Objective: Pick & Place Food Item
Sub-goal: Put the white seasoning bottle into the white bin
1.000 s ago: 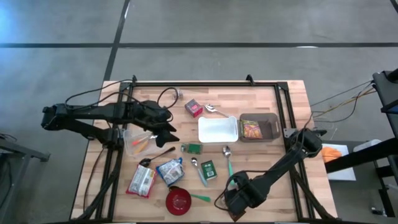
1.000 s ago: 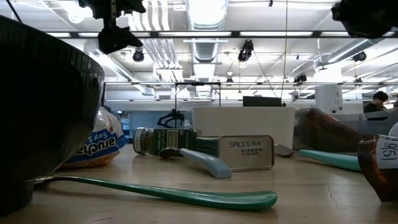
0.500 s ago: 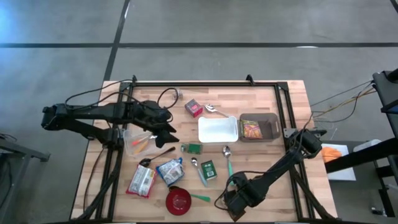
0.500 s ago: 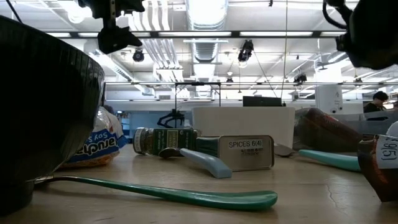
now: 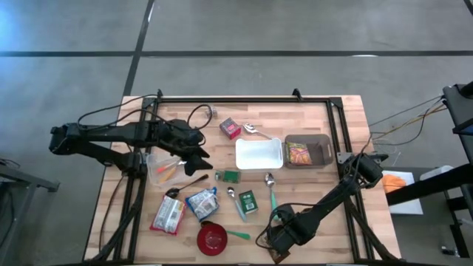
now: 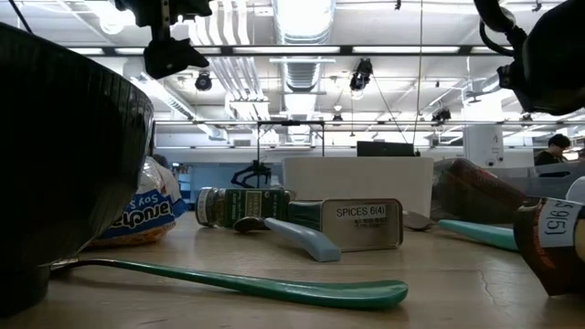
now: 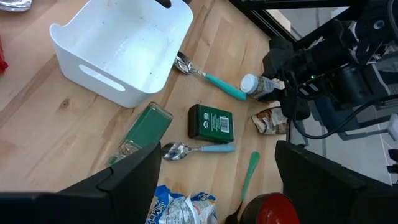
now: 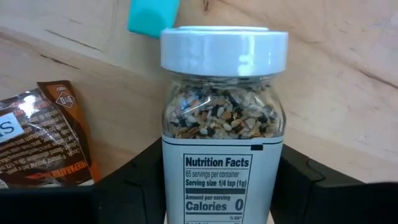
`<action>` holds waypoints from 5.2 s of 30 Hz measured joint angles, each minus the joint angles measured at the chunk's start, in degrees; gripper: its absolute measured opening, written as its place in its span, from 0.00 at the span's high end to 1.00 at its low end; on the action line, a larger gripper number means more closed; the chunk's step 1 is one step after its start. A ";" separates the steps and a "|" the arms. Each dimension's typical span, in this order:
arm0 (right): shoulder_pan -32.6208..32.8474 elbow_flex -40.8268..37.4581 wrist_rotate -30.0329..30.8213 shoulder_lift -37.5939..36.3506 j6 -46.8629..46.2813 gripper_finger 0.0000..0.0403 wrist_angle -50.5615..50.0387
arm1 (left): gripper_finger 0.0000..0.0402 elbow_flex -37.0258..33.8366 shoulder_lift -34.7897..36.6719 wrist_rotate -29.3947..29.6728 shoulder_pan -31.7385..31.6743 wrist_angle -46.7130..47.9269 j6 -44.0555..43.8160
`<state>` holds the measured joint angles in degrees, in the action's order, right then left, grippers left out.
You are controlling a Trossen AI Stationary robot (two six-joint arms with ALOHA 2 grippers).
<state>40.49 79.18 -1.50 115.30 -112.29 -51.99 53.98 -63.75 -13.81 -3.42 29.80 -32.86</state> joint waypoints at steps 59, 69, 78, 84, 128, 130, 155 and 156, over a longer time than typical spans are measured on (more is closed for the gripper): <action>-22.05 4.66 17.55 -18.39 66.47 0.53 3.48 | 0.20 10.95 -31.15 -21.78 -2.25 -28.00 -34.37; -22.40 4.63 18.18 -18.39 67.45 0.53 6.41 | 0.32 10.86 -31.18 -20.51 -2.29 -30.05 -33.05; -22.58 4.61 19.58 -18.35 66.38 0.53 6.41 | 0.53 10.43 -31.17 -22.30 -2.32 -30.84 -32.85; -22.60 4.61 20.55 -18.26 66.01 0.53 6.66 | 0.40 10.45 -31.17 -23.31 -2.36 -29.07 -34.49; -22.62 4.61 20.54 -18.33 64.46 0.53 7.88 | 0.41 10.32 -31.19 -21.96 -2.32 -29.59 -36.63; -22.62 4.61 20.97 -18.33 64.46 0.53 7.99 | 0.31 10.34 -31.19 -22.42 -2.29 -29.22 -36.62; -22.62 4.61 21.05 -18.33 63.14 0.53 7.65 | 0.53 10.34 -31.19 -22.68 -2.29 -29.73 -34.50; -22.62 4.61 21.07 -18.33 63.12 0.52 7.65 | 0.53 10.34 -31.19 -22.68 -2.29 -29.70 -34.09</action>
<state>17.87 83.79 19.57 96.97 -49.17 -44.34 64.31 -94.94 -36.50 -5.72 0.10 -66.95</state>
